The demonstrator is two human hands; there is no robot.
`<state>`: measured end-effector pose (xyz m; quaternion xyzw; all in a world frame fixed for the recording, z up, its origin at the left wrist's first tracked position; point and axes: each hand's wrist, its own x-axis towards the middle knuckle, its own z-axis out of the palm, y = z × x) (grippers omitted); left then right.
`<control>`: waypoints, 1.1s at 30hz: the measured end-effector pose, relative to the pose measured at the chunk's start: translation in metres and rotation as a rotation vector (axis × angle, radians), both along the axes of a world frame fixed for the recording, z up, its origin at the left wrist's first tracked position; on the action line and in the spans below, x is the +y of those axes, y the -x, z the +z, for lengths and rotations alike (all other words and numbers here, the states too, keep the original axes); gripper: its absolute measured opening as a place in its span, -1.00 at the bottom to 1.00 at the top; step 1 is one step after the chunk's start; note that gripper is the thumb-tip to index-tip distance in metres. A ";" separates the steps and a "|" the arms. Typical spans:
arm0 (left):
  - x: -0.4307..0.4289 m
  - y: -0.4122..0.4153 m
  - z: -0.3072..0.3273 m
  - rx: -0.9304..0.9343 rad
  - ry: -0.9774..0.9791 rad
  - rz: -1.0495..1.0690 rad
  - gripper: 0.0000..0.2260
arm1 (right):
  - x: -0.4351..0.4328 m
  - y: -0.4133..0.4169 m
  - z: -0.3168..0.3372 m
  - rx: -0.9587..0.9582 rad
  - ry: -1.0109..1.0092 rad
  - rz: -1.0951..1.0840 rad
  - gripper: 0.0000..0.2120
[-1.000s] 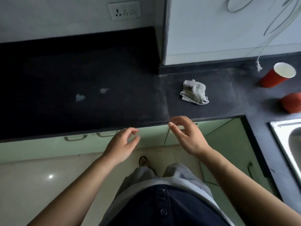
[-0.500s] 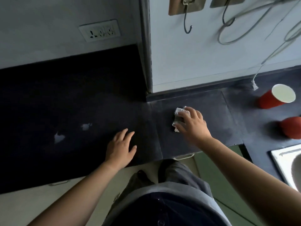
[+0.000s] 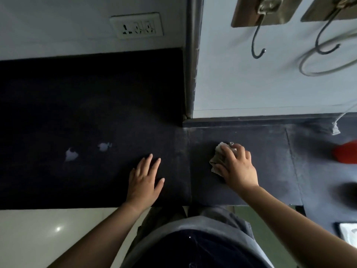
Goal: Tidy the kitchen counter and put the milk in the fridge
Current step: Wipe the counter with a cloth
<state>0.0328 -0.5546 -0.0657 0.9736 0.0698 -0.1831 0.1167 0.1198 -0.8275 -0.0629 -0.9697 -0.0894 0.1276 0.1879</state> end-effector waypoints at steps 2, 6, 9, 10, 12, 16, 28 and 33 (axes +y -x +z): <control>0.002 0.001 0.000 0.016 -0.004 -0.018 -0.43 | 0.006 -0.002 0.001 0.003 -0.027 0.004 -0.46; 0.014 -0.002 0.003 0.021 0.066 -0.067 -0.46 | 0.037 -0.001 0.009 0.025 -0.109 0.037 -0.47; 0.030 -0.009 0.010 0.016 0.167 -0.092 -0.49 | 0.072 0.007 0.018 0.022 -0.186 0.087 -0.48; 0.036 -0.010 0.012 0.006 0.190 -0.100 -0.50 | 0.085 0.011 0.020 0.021 -0.206 0.099 -0.49; 0.053 -0.011 0.016 -0.018 0.223 -0.105 -0.51 | 0.110 0.016 0.025 0.016 -0.240 0.104 -0.50; 0.100 -0.009 0.023 -0.074 0.232 -0.114 -0.54 | 0.162 0.025 0.032 0.037 -0.273 0.062 -0.53; 0.300 -0.004 0.035 -0.132 0.148 -0.056 -0.56 | 0.343 0.022 0.012 -0.059 -0.211 -0.161 -0.59; 0.359 0.010 0.020 -0.122 0.062 0.017 -0.51 | 0.361 0.025 -0.014 -0.115 0.000 -0.268 -0.59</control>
